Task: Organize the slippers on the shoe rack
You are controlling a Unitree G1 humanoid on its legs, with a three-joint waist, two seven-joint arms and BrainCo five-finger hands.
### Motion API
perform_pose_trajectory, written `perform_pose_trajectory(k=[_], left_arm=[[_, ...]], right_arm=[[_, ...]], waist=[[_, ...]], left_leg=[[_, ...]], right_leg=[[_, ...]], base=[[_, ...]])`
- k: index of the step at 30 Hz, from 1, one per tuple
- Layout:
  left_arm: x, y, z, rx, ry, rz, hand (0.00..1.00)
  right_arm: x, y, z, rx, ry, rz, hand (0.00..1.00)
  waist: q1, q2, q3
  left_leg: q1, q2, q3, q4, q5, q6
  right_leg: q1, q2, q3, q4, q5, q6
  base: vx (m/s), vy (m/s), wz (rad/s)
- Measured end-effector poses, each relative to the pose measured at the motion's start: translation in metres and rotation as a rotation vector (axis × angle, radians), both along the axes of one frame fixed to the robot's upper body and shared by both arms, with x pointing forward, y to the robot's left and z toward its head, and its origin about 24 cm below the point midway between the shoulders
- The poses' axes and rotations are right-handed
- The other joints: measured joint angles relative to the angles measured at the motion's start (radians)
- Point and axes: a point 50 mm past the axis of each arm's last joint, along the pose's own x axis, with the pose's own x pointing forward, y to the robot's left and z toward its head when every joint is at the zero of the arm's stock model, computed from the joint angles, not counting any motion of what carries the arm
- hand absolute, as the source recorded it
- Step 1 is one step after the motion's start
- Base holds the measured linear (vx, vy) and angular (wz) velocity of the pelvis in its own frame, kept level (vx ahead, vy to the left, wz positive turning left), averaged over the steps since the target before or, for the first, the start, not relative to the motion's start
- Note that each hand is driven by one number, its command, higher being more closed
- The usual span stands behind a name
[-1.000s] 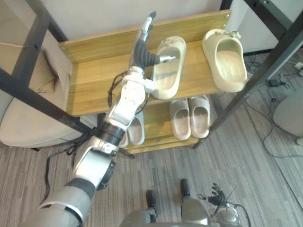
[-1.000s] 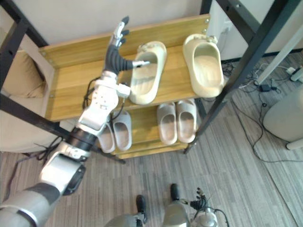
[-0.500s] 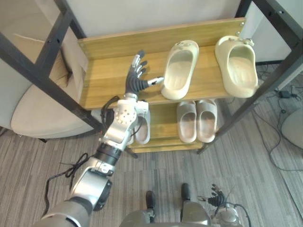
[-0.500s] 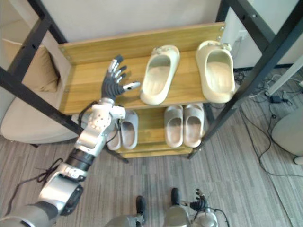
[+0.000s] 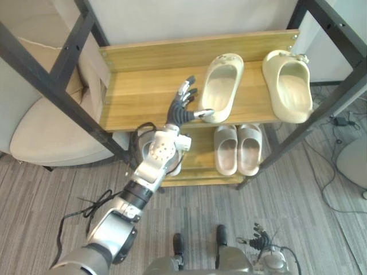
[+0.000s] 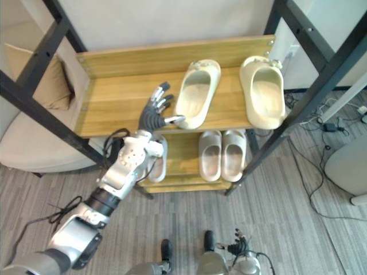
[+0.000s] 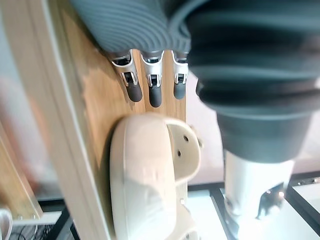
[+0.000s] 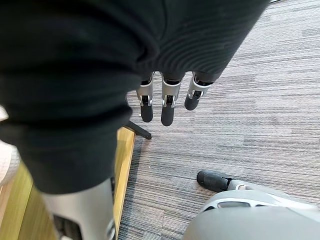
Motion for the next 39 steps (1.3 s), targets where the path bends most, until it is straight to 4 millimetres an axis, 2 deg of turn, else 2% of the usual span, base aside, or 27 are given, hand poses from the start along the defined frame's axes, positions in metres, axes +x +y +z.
perform_pose_trajectory(k=[8, 13, 20, 23, 28, 35, 39], left_arm=[[-0.008, -0.022, -0.004, 0.001, 0.016, -0.074, 0.0], [-0.005, -0.032, -0.001, 0.01, 0.021, -0.097, 0.0], [-0.004, -0.055, 0.018, -0.015, -0.009, -0.14, 0.0], [0.003, -0.051, 0.028, -0.023, -0.027, -0.119, 0.0], [0.015, -0.03, 0.025, -0.005, -0.011, -0.048, 0.0], [0.023, -0.01, 0.026, -0.021, -0.006, 0.017, 0.0], [0.022, -0.001, 0.012, -0.031, 0.033, 0.044, 0.0]], right_arm=[[0.002, 0.003, -0.001, 0.003, 0.005, 0.01, 0.0], [0.002, 0.003, -0.001, 0.003, 0.004, 0.01, 0.0], [0.001, 0.003, -0.001, 0.003, 0.007, 0.009, 0.0], [0.001, 0.003, 0.0, 0.003, 0.003, 0.01, 0.0], [0.002, 0.004, 0.0, 0.006, -0.002, 0.007, 0.0], [0.002, 0.004, 0.0, 0.01, -0.003, -0.001, 0.0], [0.002, 0.004, 0.0, 0.011, -0.002, -0.001, 0.0]], waist=[[-0.004, -0.014, -0.008], [-0.007, -0.016, -0.01], [-0.016, -0.016, -0.01], [-0.016, -0.016, -0.01], [-0.034, -0.016, -0.01], [-0.035, -0.016, -0.01], [-0.035, -0.016, -0.01]], left_leg=[[0.0, 0.0, -0.002, -0.001, 0.002, -0.001], [0.001, 0.001, 0.01, -0.003, 0.001, -0.001], [-0.003, 0.001, 0.029, -0.003, 0.0, -0.003], [-0.009, 0.001, 0.037, -0.003, -0.001, -0.004], [-0.007, 0.004, 0.047, -0.003, -0.003, -0.005], [-0.001, 0.01, 0.044, -0.003, -0.003, -0.007], [-0.001, 0.01, 0.022, -0.001, -0.002, -0.008]], right_leg=[[0.001, -0.001, -0.004, -0.003, 0.0, 0.0], [-0.004, -0.005, 0.009, -0.001, 0.001, 0.0], [-0.016, -0.004, 0.032, 0.004, 0.001, 0.0], [-0.026, -0.004, 0.041, 0.004, 0.001, 0.0], [-0.029, 0.001, 0.043, 0.004, 0.002, 0.0], [-0.021, 0.006, 0.038, 0.002, 0.002, 0.0], [-0.01, 0.007, 0.015, -0.001, 0.0, -0.001]], base=[[0.0, 0.0, 0.02], [0.0, 0.0, -0.06], [0.01, 0.002, -0.09], [0.0, 0.003, -0.07], [0.01, -0.005, -0.05], [0.0, -0.001, 0.01], [-0.02, -0.003, 0.14]])
